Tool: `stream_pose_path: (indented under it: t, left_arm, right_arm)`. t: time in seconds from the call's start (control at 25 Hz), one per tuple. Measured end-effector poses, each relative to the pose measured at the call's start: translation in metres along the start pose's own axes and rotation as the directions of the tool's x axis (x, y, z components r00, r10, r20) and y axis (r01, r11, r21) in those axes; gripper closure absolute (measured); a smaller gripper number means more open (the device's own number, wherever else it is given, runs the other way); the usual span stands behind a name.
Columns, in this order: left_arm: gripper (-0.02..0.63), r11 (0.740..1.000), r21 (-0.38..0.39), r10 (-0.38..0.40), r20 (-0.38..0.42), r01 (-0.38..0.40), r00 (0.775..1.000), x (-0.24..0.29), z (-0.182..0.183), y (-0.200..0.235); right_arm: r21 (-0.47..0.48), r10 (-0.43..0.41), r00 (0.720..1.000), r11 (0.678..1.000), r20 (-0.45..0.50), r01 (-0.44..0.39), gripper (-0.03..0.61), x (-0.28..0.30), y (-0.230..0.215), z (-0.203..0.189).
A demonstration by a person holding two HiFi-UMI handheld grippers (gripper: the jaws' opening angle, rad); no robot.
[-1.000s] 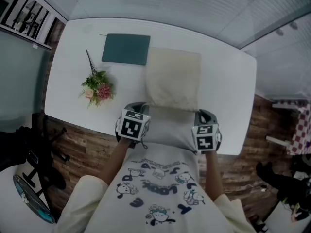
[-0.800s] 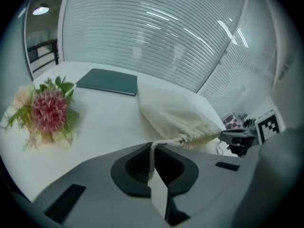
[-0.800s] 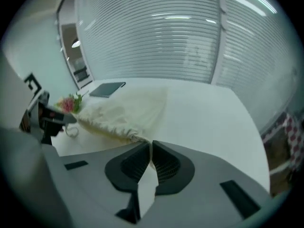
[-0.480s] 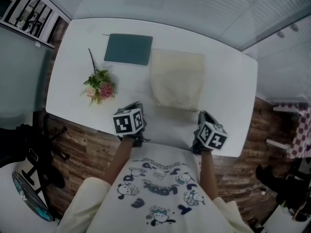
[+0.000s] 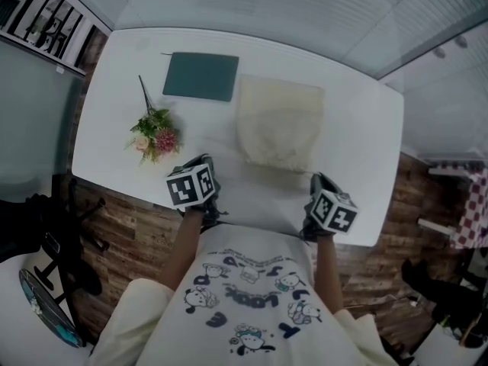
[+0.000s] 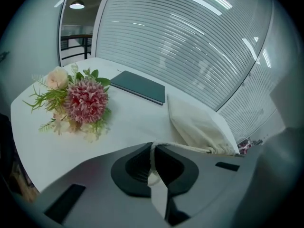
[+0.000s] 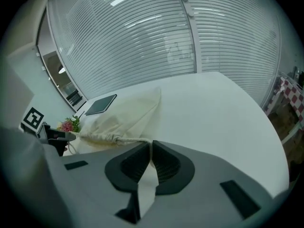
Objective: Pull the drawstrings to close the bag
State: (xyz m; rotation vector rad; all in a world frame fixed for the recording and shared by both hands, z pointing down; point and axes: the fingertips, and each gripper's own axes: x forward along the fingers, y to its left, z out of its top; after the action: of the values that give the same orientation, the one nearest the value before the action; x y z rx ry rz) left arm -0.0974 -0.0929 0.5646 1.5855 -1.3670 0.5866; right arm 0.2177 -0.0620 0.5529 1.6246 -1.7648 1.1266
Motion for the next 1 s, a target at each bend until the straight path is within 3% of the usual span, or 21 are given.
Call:
stream_pose_path:
  t: [0.08, 0.2, 0.32, 0.44, 0.56, 0.64, 0.8, 1.0]
  left_arm:
    - [0.572, 0.999, 0.035, 0.011, -0.007, -0.011, 1.0, -0.001, -0.001, 0.002]
    - [0.572, 0.987, 0.161, 0.03, -0.019, -0.027, 0.999, -0.003, -0.006, 0.002]
    - [0.569, 0.964, 0.266, 0.034, -0.026, -0.026, 0.999, -0.003, -0.013, -0.001]
    - [0.566, 0.955, 0.296, 0.005, -0.056, 0.011, 0.998, -0.003, -0.022, -0.006]
    - [0.502, 0.942, 0.334, -0.002, -0.081, 0.029, 0.997, -0.006, -0.03, -0.007]
    - [0.445, 0.924, 0.38, 0.0, -0.092, 0.035, 0.996, -0.01, -0.034, -0.008]
    - [0.414, 0.854, 0.52, 0.017, -0.083, 0.029, 0.996, -0.02, -0.033, -0.015]
    - [0.4, 0.739, 0.673, -0.001, -0.048, 0.033, 0.999, -0.021, -0.017, -0.041]
  right_arm:
    - [-0.041, 0.043, 0.998, 0.998, -0.04, -0.044, 0.549, 0.003, 0.005, -0.005]
    - [-0.155, 0.084, 0.99, 0.983, -0.113, -0.101, 0.549, 0.006, 0.011, -0.02]
    - [-0.233, 0.073, 0.987, 0.967, -0.141, -0.105, 0.548, 0.007, 0.012, -0.029]
    - [-0.281, 0.049, 0.988, 0.956, -0.147, -0.089, 0.542, 0.004, 0.012, -0.031]
    - [-0.339, 0.025, 0.986, 0.937, -0.163, -0.08, 0.428, 0.002, 0.012, -0.036]
    - [-0.377, 0.007, 0.985, 0.923, -0.171, -0.072, 0.413, -0.001, 0.011, -0.039]
    - [-0.434, 0.0, 0.988, 0.898, -0.153, -0.067, 0.413, -0.006, 0.011, -0.035]
    - [-0.532, 0.011, 0.988, 0.842, -0.155, -0.092, 0.413, -0.01, 0.029, -0.022]
